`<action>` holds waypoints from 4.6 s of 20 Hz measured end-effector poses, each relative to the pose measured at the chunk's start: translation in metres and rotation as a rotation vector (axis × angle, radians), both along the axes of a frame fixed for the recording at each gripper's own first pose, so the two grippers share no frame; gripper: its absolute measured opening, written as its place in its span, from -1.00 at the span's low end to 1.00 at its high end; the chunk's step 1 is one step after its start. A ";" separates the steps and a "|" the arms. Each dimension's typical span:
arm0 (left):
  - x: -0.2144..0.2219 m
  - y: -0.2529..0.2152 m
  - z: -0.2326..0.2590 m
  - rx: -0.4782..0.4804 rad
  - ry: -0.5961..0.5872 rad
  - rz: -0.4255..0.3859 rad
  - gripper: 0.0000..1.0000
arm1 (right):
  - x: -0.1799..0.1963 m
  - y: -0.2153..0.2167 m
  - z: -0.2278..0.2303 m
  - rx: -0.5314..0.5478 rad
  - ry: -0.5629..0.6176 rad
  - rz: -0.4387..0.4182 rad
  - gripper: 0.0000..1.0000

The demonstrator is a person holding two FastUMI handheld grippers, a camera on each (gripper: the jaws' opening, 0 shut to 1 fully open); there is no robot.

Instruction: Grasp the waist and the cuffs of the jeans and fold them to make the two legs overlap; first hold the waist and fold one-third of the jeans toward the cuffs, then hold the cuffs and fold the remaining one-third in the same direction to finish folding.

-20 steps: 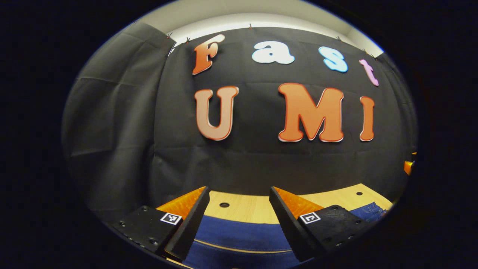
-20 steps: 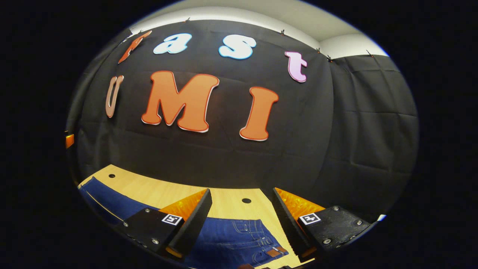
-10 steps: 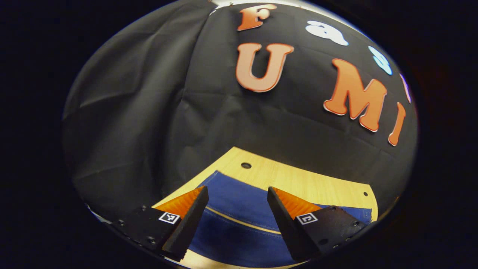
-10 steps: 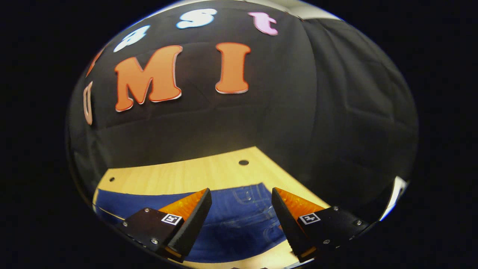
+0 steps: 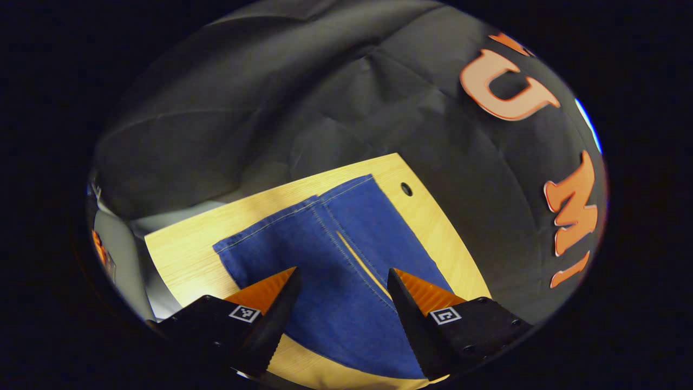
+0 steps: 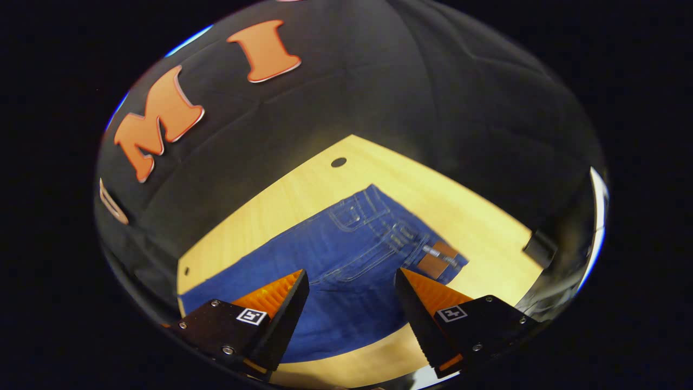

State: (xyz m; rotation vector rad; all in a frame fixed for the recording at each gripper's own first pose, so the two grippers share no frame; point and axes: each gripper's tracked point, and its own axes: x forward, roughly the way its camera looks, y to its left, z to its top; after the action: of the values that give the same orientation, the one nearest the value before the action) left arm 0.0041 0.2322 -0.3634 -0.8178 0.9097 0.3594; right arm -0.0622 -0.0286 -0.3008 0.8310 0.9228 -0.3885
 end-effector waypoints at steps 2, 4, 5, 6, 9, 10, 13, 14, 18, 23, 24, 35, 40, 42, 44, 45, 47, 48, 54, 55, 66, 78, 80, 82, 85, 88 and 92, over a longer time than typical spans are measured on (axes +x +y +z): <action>-0.019 0.012 -0.020 -0.058 0.075 0.031 0.96 | -0.008 0.000 -0.014 0.067 0.041 -0.015 0.97; -0.030 0.021 -0.033 -0.091 0.113 0.062 0.96 | -0.013 -0.008 -0.029 0.086 0.076 -0.027 0.96; -0.036 0.025 -0.037 -0.104 0.123 0.077 0.96 | -0.016 -0.009 -0.034 0.103 0.092 -0.029 0.96; -0.041 0.029 -0.041 -0.118 0.133 0.092 0.96 | -0.019 -0.010 -0.039 0.128 0.111 -0.029 0.97; -0.059 0.041 -0.053 -0.152 0.174 0.132 0.96 | -0.027 -0.014 -0.055 0.178 0.153 -0.037 0.96; -0.065 0.046 -0.055 -0.158 0.177 0.142 0.95 | -0.029 -0.016 -0.058 0.192 0.158 -0.048 0.97; -0.072 0.063 -0.070 -0.165 0.185 0.166 0.94 | -0.044 -0.022 -0.075 0.237 0.191 -0.092 0.97; -0.068 0.065 -0.073 -0.185 0.164 0.184 0.96 | -0.048 -0.025 -0.079 0.251 0.202 -0.111 0.96; -0.033 0.059 -0.078 -0.254 0.025 0.179 0.80 | -0.054 -0.033 -0.092 0.283 0.202 -0.144 0.94; -0.003 0.059 -0.094 -0.361 -0.077 0.251 0.36 | -0.055 -0.038 -0.101 0.304 0.201 -0.188 0.94; 0.002 0.061 -0.104 -0.354 -0.058 0.264 -0.04 | -0.055 -0.040 -0.100 0.301 0.197 -0.193 0.96; -0.002 0.051 -0.072 -0.213 -0.104 0.134 -0.98 | -0.056 -0.057 -0.132 0.281 0.235 -0.248 0.93; 0.012 0.043 -0.044 -0.186 -0.115 0.082 -0.98 | -0.056 -0.054 -0.146 0.275 0.299 -0.268 -0.08; 0.014 0.044 -0.040 -0.170 -0.109 0.065 -0.98 | -0.049 -0.052 -0.140 0.308 0.260 -0.305 -0.55; 0.014 0.045 -0.034 -0.179 -0.113 0.067 -0.98 | -0.047 -0.056 -0.137 0.351 0.227 -0.392 -0.68; 0.017 0.043 -0.032 -0.187 -0.120 0.061 -0.98 | -0.042 -0.054 -0.124 0.406 0.189 -0.415 -0.82; 0.022 0.043 -0.024 -0.204 -0.134 0.034 -0.98 | -0.036 -0.061 -0.115 0.410 0.166 -0.438 -0.82; 0.025 0.045 -0.022 -0.207 -0.135 0.016 -0.98 | -0.030 -0.064 -0.110 0.402 0.152 -0.450 -0.82; 0.080 0.041 0.008 -0.233 -0.184 -0.122 -0.98 | 0.018 -0.077 -0.058 0.368 0.070 -0.481 -0.82; 0.093 0.038 0.009 -0.231 -0.186 -0.151 -0.98 | 0.027 -0.078 -0.052 0.363 0.061 -0.486 -0.82; 0.173 0.034 0.032 -0.202 -0.218 -0.145 -0.99 | 0.115 -0.086 -0.035 0.420 0.033 -0.483 -0.82; 0.242 0.007 -0.048 0.002 0.000 -0.143 -0.96 | 0.208 -0.071 -0.124 0.503 0.179 -0.463 -0.82; 0.249 0.003 -0.059 0.017 0.035 -0.147 -0.94 | 0.216 -0.072 -0.129 0.503 0.179 -0.449 -0.82; 0.256 -0.006 -0.065 0.030 0.035 -0.176 -0.78 | 0.221 -0.069 -0.132 0.509 0.187 -0.429 -0.82; 0.266 -0.024 -0.050 0.021 -0.026 -0.237 -0.01 | 0.239 -0.080 -0.125 0.524 0.104 -0.448 -0.58; 0.280 -0.027 -0.040 0.078 -0.108 -0.263 0.92 | 0.234 -0.101 -0.111 0.448 0.050 -0.433 0.26; 0.271 -0.024 -0.043 0.226 -0.081 -0.378 0.96 | 0.184 -0.123 -0.117 0.265 0.118 -0.338 0.75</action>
State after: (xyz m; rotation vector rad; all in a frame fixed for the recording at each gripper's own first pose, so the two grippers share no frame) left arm 0.2747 0.2085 -0.4061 -0.4370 0.9071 0.0946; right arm 0.1220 -0.1519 -0.4174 1.2246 0.9568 -0.6225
